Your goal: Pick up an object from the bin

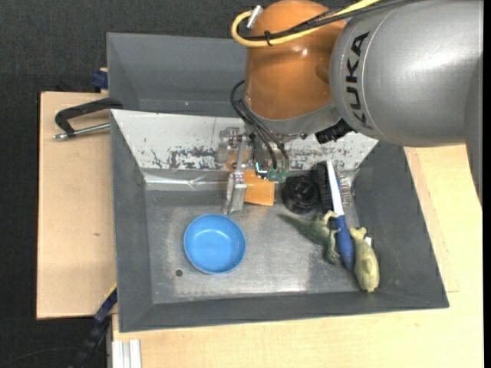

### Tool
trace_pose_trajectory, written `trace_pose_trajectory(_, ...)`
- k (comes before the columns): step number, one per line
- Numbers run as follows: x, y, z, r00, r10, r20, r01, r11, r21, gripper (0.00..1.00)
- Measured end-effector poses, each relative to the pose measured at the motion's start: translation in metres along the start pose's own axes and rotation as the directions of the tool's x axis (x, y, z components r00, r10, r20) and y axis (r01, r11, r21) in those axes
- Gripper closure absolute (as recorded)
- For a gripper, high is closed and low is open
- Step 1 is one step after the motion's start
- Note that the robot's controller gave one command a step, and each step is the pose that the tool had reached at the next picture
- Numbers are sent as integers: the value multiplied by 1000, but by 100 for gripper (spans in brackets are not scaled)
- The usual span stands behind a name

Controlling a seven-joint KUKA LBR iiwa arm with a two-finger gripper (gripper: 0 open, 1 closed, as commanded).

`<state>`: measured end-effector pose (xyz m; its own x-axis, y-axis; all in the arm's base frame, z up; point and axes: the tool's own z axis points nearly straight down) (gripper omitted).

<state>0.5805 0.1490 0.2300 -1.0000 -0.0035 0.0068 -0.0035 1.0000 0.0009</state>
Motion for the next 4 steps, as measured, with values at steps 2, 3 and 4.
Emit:
trace_pose_trajectory(2, 54, 4, 129, 626, -780, 12, 780, 626, 8, 0)
trace_pose_trajectory(3, 66, -3, 117, 243, -970, 6, 970, 243, 11, 0)
trace_pose_trajectory(4, 81, -8, 161, -104, -995, -1, 995, -104, 5, 0)
